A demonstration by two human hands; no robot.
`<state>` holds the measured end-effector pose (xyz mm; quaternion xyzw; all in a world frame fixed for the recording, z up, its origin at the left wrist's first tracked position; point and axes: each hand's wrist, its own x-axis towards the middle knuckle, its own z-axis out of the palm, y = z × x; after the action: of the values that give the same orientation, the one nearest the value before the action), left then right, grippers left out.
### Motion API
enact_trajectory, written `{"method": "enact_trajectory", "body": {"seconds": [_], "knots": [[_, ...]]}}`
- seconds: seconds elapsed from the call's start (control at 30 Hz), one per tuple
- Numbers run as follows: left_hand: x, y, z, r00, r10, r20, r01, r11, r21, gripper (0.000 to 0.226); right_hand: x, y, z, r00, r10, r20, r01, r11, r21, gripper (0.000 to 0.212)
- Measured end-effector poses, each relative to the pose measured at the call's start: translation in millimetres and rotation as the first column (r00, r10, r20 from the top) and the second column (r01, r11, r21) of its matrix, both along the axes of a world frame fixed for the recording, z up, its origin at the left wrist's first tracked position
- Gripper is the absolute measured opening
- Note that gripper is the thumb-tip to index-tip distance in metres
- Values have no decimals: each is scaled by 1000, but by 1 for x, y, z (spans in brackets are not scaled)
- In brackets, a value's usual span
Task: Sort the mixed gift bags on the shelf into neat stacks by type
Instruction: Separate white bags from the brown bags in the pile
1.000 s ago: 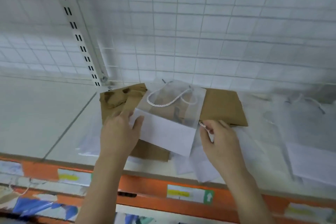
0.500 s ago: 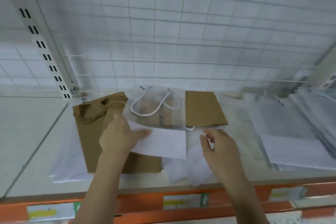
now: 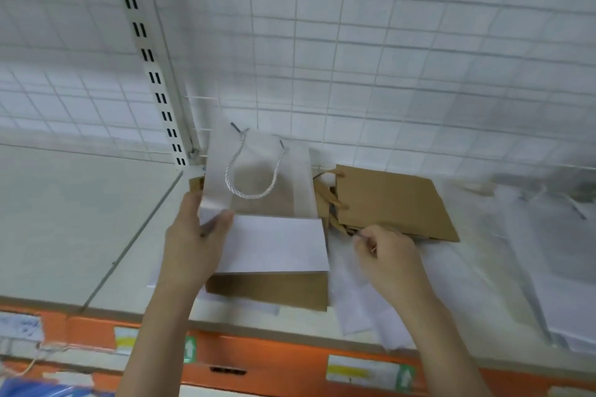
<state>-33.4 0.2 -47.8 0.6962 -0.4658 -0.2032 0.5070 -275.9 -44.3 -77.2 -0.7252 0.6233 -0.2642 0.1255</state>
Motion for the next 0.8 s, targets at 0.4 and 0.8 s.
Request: {"method": "enact_trajectory", "body": {"seconds": [0.4, 0.8], "knots": [[29, 17, -1, 997, 77, -29, -77, 997, 9, 15, 35, 1, 2, 994, 64, -83, -55, 993, 108, 42], [67, 49, -14, 962, 104, -253, -101, 995, 25, 24, 82, 7, 20, 963, 78, 257, -141, 961, 238, 34]]}}
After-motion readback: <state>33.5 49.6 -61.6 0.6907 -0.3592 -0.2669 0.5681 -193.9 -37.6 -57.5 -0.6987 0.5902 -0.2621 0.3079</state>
